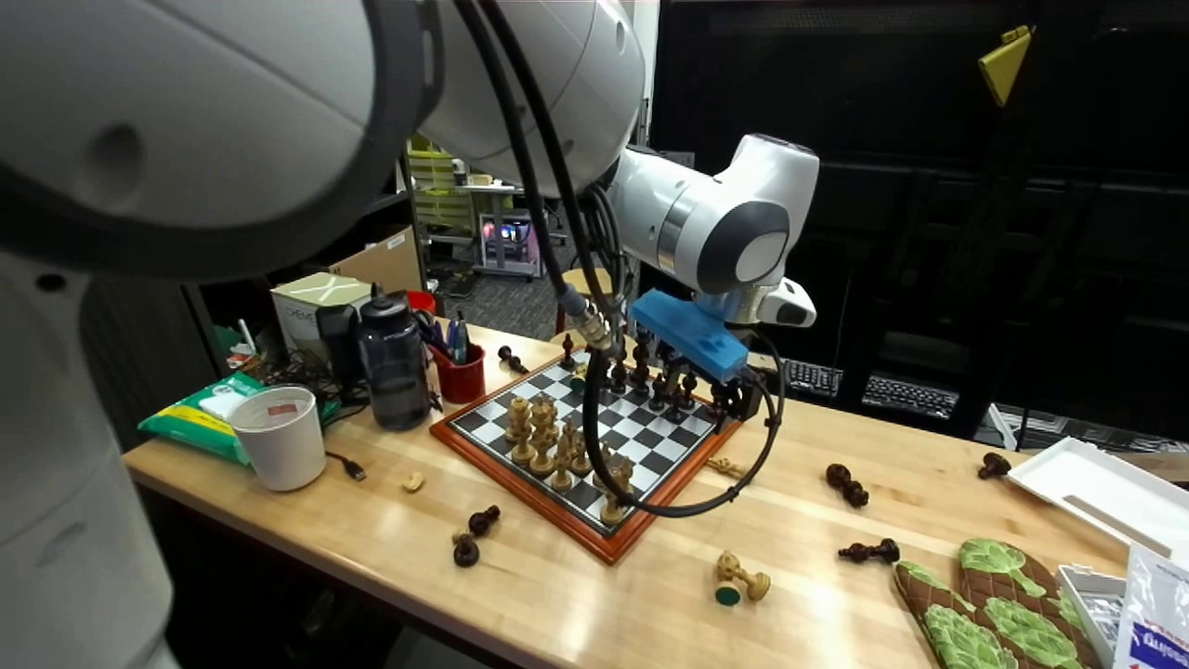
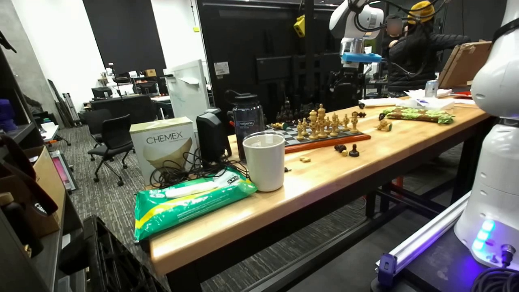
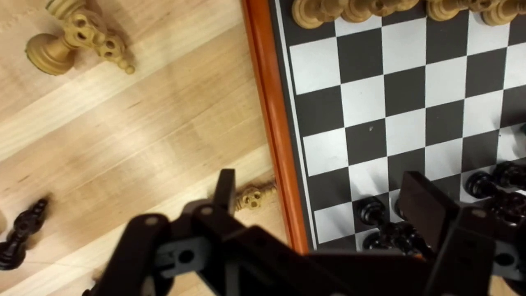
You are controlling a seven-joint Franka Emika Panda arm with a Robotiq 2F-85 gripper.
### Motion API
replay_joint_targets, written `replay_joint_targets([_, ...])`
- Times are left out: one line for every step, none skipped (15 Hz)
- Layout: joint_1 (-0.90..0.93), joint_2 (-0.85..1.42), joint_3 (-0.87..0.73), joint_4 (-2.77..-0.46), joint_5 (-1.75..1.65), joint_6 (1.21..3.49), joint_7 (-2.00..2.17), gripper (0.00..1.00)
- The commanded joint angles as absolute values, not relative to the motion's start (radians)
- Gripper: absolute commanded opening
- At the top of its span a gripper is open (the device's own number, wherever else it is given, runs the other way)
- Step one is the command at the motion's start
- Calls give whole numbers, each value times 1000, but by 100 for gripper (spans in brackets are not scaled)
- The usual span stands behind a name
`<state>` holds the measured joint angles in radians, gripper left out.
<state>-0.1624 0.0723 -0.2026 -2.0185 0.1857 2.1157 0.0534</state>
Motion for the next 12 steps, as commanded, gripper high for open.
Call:
replay_joint_targets([-182,125,-200,-1968,235,2098,133,100])
replay_joint_targets([-186,136,-201,-1964,246,2112,161,100])
replay_joint_targets([-189,149,-202,-1961,256,2132,189,100])
replay_joint_targets([-192,162,-203,-1956,266,2147,211,100])
replay_joint_targets([-194,180,-207,-1950,263,2171,248,100])
replay_joint_targets([-194,196,-211,-1946,251,2199,285,100])
replay_joint_targets([-194,208,-214,-1948,245,2232,320,100])
replay_joint_targets([-198,212,-211,-1947,259,2238,314,100])
replay_joint_targets([-196,194,-207,-1963,242,2219,283,100])
replay_joint_targets([-197,206,-208,-1960,242,2232,292,100])
replay_joint_targets([-198,213,-209,-1958,243,2236,297,100])
replay_joint_targets([-199,218,-209,-1955,243,2237,302,100])
